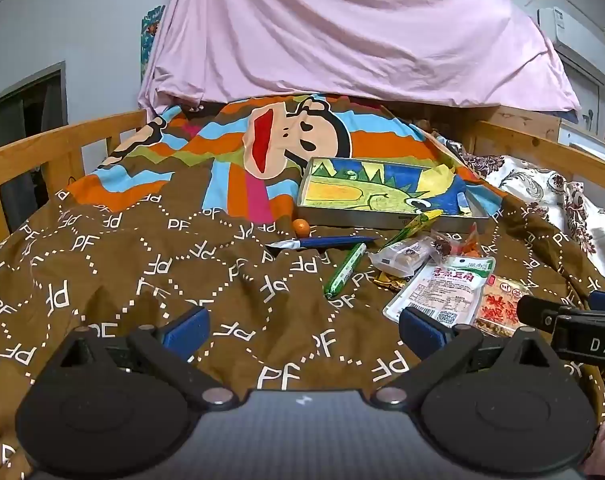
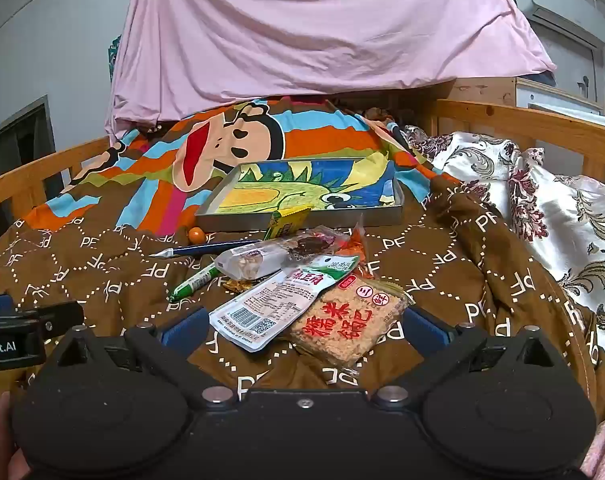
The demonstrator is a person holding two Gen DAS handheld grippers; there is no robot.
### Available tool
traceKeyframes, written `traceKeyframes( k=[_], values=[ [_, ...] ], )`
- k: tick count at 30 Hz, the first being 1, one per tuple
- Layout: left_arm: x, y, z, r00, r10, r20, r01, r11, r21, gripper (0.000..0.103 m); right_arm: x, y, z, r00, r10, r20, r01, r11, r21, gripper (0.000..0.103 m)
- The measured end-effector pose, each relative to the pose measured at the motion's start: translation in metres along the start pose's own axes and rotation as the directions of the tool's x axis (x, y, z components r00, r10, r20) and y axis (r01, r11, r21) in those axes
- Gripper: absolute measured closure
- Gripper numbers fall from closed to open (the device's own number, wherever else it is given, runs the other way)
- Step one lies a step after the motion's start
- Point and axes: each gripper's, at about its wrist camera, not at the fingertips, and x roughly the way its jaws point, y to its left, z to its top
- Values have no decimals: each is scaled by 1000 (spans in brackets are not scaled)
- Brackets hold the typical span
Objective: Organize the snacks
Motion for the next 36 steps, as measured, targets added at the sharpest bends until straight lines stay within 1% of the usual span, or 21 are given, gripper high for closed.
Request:
traceKeyframes(
  k=[36],
  values=[
    [1, 0, -3, 1000, 1, -2, -1, 1000, -2, 1, 0, -1, 1, 1000, 1, -4, -1, 1000, 1, 1]
  ],
)
